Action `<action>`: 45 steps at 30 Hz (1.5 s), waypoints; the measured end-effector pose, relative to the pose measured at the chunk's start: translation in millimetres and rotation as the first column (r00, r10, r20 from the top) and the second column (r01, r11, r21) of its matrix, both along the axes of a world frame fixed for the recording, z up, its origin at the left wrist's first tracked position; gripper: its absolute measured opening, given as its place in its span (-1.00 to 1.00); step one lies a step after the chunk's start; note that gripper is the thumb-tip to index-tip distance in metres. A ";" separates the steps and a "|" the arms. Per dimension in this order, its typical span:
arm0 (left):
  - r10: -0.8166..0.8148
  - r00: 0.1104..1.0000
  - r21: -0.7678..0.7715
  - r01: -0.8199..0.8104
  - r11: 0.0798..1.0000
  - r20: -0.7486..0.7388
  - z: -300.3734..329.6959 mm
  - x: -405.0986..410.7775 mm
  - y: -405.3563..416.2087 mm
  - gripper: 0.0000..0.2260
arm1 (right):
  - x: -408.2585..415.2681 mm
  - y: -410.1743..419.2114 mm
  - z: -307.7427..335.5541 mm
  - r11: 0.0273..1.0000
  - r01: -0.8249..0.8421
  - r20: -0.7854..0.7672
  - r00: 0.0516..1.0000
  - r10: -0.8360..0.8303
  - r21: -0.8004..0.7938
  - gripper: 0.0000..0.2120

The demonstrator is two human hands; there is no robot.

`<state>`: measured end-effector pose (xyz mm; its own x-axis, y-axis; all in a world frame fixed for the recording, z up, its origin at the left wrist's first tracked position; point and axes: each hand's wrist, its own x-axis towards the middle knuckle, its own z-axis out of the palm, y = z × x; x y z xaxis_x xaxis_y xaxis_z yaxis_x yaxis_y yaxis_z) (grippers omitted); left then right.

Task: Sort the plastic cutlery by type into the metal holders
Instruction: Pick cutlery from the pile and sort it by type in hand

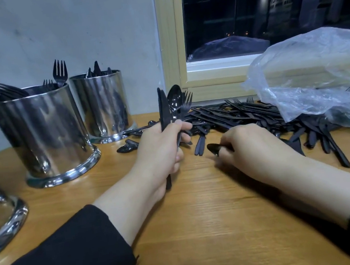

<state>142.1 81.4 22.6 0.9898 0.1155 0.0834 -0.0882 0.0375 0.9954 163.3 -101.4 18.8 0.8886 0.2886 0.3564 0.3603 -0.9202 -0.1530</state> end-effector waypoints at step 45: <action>-0.166 0.979 0.074 0.158 0.985 0.120 -6.9 -12.5 -30.1 -0.77 | -7.1 -89.8 32.9 0.761 -0.135 0.187 0.982 0.018 0.635 -0.54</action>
